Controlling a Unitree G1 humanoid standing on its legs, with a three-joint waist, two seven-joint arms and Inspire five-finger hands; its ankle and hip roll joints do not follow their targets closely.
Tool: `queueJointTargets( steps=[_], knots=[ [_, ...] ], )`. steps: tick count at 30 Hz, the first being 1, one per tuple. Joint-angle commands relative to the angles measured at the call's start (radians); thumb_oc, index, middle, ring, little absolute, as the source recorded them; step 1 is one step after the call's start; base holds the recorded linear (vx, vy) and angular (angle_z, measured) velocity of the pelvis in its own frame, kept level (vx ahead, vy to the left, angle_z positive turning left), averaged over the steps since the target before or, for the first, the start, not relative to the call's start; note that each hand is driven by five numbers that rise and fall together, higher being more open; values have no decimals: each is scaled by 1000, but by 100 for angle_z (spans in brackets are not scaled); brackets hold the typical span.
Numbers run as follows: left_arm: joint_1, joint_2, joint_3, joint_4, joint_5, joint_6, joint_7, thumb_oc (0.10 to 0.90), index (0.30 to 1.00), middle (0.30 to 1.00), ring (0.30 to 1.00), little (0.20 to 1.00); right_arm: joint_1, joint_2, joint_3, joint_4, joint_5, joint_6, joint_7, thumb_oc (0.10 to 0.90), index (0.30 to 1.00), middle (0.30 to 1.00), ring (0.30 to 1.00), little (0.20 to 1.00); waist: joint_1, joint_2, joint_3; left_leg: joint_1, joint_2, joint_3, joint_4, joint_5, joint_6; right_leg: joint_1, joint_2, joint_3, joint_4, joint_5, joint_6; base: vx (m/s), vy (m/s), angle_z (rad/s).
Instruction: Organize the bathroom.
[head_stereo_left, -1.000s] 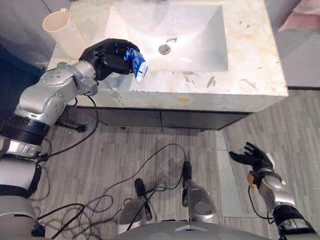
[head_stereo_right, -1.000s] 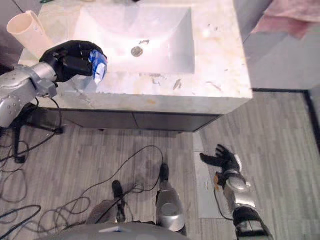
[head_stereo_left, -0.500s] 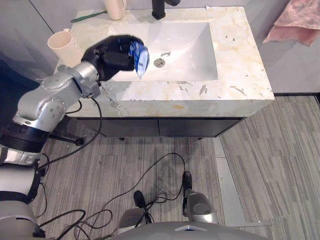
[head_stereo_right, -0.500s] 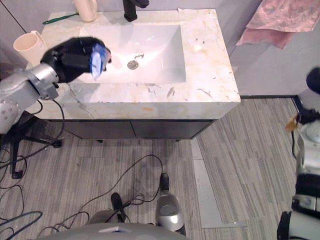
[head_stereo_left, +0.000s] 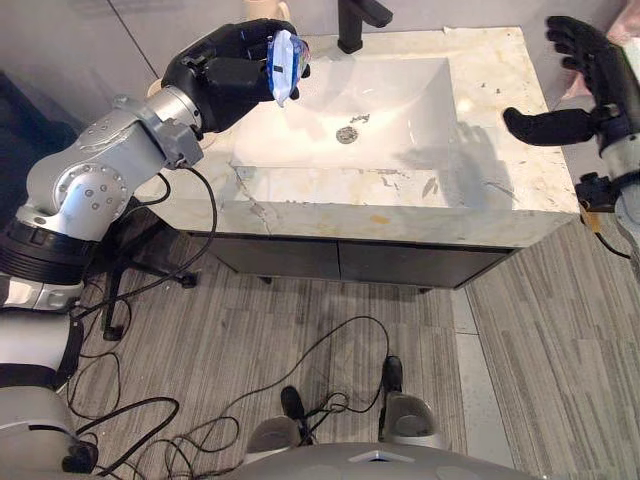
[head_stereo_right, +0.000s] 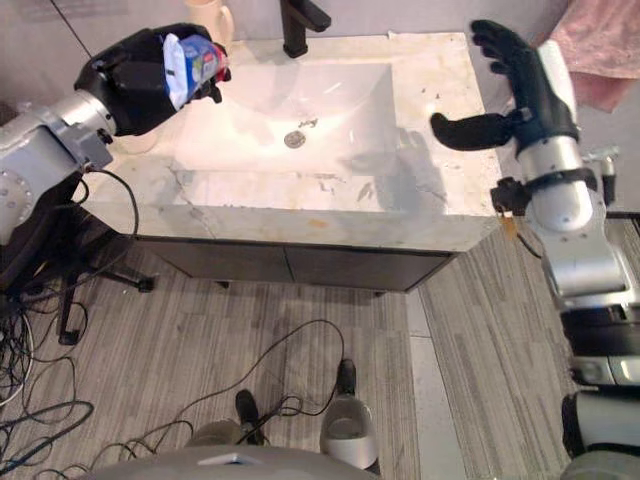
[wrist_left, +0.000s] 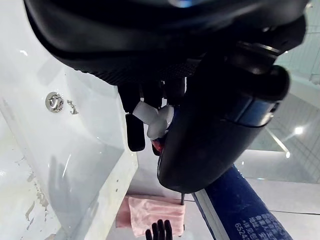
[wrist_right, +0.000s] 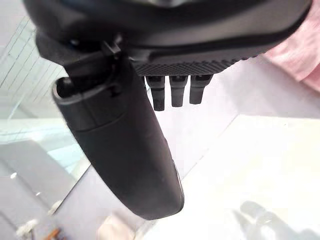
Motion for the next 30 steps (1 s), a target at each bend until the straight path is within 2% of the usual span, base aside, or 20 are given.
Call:
queueJointTargets(
  steps=[1,2,5,10,11,12,13,14,15,16,18,25,30],
  knots=[
    [-115,-31,44,-4,-55,-79,-4,400,300,300,300,300,-195,-13,48,-69,25,147,-82,800,900,900,900,900,25,-41,-185,20,70,10,13,-64,-50,26,-11,17,57,-151,35,66,-8,10],
    [-114,-45,31,8,-61,-82,-5,400,300,300,300,300,-283,-8,108,-27,57,136,-73,800,900,900,900,900,38,-44,-191,26,67,-2,7,-61,-54,35,-7,16,52,-150,33,88,-13,9],
    [-107,-74,33,19,-66,-81,-4,400,300,300,300,300,-363,29,158,-4,117,148,-72,800,900,900,900,900,54,-47,-190,28,66,-21,5,-59,-54,46,-5,8,48,-151,30,50,-15,5],
    [-51,-172,57,-11,-65,-84,66,400,300,300,300,300,-363,172,171,-59,182,160,-116,800,900,900,900,900,70,-48,-189,28,67,-41,2,-57,-52,56,-6,-2,47,-155,26,32,-6,4],
    [-31,-192,70,-26,-79,-89,93,400,300,300,300,300,-353,204,170,-84,309,26,39,800,900,900,900,900,72,-48,-190,29,69,-42,4,-58,-51,59,-7,-7,47,-156,25,33,-1,9],
    [-22,-205,77,-29,-78,-87,96,400,300,300,300,300,-366,220,177,-96,241,52,-13,800,900,900,900,900,79,-50,-193,27,69,-44,4,-58,-51,60,-7,-10,45,-155,25,48,1,12],
    [-10,-216,85,-29,-90,-91,100,400,300,300,300,300,-378,243,189,-117,338,-12,37,800,900,900,900,900,83,-50,-194,32,68,-48,4,-63,-52,67,-7,-14,43,-161,27,53,-10,6],
    [-3,-238,88,-14,-102,-87,91,400,300,300,300,300,-421,283,210,-92,349,21,16,800,900,900,900,900,101,-54,-202,27,67,-56,4,-59,-54,68,-7,-20,40,-157,24,43,-10,3],
    [-3,-238,90,-13,-102,-87,90,400,300,300,300,300,-425,284,214,-89,349,21,16,800,900,900,900,900,99,-53,-202,26,67,-57,4,-59,-54,67,-7,-20,40,-157,24,51,-21,0],
    [5,-263,97,14,-91,-80,83,400,300,300,300,300,-451,318,233,-30,391,11,19,800,900,900,900,900,116,-57,-207,26,68,-66,7,-61,-56,74,-7,-29,40,-159,22,54,-16,8],
    [39,-274,122,34,-98,-71,83,400,300,300,300,300,-379,352,212,-37,416,12,76,800,900,900,900,900,116,-58,-209,25,72,-72,12,-63,-57,81,-8,-40,40,-162,21,50,-8,23],
    [105,-273,182,42,-48,-50,84,400,300,300,300,300,-259,381,142,-132,439,88,119,800,900,900,900,900,99,-57,-203,20,75,-64,23,-66,-55,75,-5,-30,46,-166,17,6,4,4],
    [106,-266,190,59,-31,-50,78,400,300,300,300,300,-250,371,141,-121,422,99,137,800,900,900,900,900,93,-54,-196,22,77,-59,28,-65,-56,77,-5,-28,47,-165,14,1,2,-1]
  ],
)
